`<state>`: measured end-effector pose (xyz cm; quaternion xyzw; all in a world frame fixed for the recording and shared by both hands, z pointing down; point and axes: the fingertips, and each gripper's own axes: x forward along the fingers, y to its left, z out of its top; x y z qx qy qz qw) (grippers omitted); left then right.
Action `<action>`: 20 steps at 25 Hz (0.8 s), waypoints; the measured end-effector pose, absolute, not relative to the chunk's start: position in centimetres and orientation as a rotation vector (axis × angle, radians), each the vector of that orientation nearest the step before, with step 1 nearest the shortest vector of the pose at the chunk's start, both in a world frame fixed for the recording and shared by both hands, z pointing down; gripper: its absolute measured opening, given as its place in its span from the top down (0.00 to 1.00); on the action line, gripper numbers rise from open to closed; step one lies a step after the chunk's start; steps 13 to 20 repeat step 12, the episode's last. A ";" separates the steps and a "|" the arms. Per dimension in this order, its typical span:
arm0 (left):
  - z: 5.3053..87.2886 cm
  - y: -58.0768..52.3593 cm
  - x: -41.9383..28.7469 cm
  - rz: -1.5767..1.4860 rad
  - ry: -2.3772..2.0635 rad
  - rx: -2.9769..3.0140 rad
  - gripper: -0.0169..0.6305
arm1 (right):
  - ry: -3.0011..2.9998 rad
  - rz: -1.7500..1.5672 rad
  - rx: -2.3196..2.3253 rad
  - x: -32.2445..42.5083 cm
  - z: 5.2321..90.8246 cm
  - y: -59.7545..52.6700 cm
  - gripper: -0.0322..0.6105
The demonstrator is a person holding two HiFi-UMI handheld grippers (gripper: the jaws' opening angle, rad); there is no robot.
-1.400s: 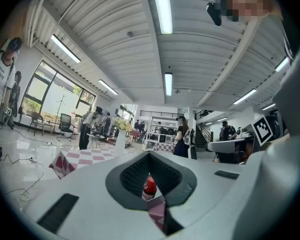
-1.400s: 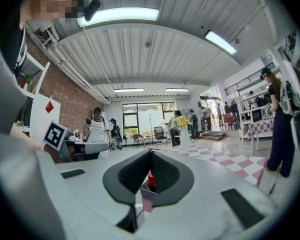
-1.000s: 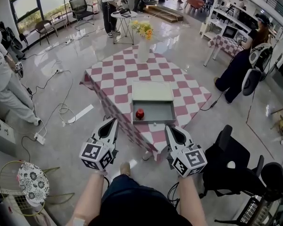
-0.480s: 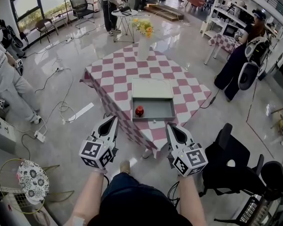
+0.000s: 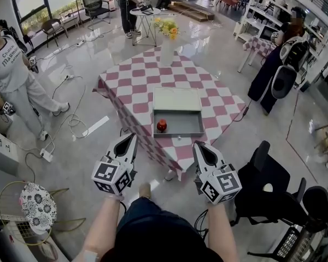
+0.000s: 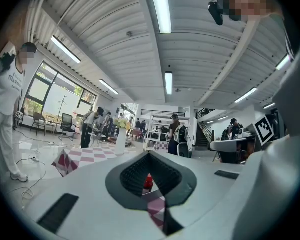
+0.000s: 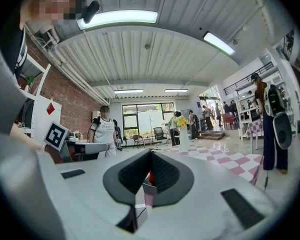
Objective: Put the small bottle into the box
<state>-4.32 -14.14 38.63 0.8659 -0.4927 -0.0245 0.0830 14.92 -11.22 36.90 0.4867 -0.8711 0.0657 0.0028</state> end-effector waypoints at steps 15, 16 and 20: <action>39.0 -13.9 -4.7 -0.051 -1.468 2.574 0.97 | -2.746 0.218 1.511 14.4 37.4 -11.0 0.95; 39.0 -13.9 -4.7 -0.051 -1.468 2.574 0.97 | -2.746 0.218 1.511 14.4 37.4 -11.0 0.95; 39.0 -13.9 -4.7 -0.051 -1.468 2.574 0.97 | -2.746 0.218 1.511 14.4 37.4 -11.0 0.95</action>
